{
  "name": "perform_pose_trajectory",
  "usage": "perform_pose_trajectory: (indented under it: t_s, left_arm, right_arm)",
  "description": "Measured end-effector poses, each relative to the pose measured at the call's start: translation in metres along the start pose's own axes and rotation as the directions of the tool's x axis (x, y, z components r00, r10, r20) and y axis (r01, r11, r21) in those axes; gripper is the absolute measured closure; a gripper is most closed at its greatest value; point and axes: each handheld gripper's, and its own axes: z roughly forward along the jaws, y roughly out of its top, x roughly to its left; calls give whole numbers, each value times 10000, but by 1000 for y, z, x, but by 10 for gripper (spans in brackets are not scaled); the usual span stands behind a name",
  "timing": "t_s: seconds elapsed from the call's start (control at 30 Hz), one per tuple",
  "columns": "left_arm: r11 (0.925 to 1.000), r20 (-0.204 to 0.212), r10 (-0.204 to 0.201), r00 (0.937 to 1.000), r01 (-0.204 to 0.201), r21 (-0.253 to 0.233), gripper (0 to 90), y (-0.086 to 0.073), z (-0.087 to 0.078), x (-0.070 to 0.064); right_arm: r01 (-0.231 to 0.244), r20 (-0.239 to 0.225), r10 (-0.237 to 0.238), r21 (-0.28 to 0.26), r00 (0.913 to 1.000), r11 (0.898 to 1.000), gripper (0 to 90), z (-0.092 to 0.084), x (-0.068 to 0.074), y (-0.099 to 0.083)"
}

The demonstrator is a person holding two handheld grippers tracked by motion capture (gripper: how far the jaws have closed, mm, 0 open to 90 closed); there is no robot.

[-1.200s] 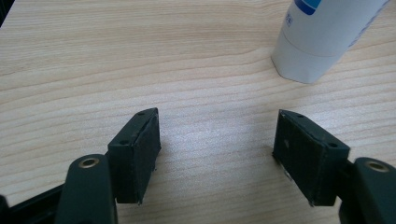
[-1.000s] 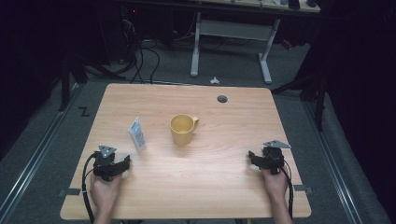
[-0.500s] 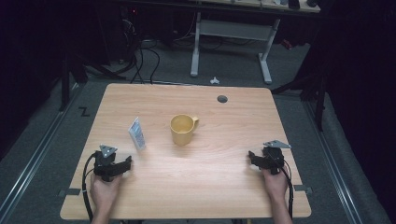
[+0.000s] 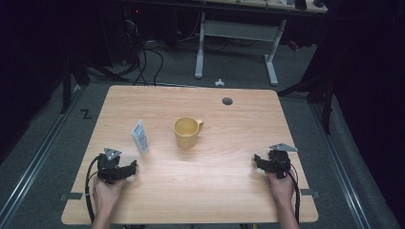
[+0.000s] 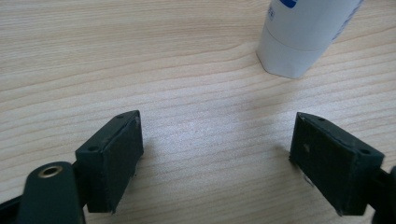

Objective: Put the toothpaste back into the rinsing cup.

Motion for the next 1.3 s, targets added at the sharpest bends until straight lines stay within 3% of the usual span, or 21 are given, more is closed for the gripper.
perform_pose_trajectory:
  t_s: [0.53, 0.8, 0.93, 1.1, 1.23, 1.3]
  left_arm:
    - [9999, -5, 120, 9999, -120, -62, 261, -3, -7, -10]
    - [9998, 325, 172, 9993, -170, -56, 267, -5, -11, -16]
    - [9998, 825, 69, 9966, -54, -190, 270, -7, -13, -20]
    - [9996, 1095, 119, 9939, -90, -274, 255, -4, -15, -23]
    - [9989, 1220, 142, 9924, -85, -472, 256, -2, -18, -27]
    - [9986, 1061, 57, 9943, -1, -521, 253, -2, -18, -29]
  right_arm:
    - [-2, -4, 2, 1, 10000, 10000, 284, 0, 0, 0]
    - [1, 1, -1, 1, 10000, 10000, 284, 0, 0, 0]
    - [-1, 0, 1, 0, 10000, 10000, 284, 0, 0, 0]
    - [-4, -1, 4, 3, 10000, 10000, 284, 0, 0, 0]
    - [-4, -1, 4, 3, 10000, 10000, 284, 0, 0, 0]
    - [-3, 0, 3, 3, 10000, 10000, 284, 0, 0, 0]
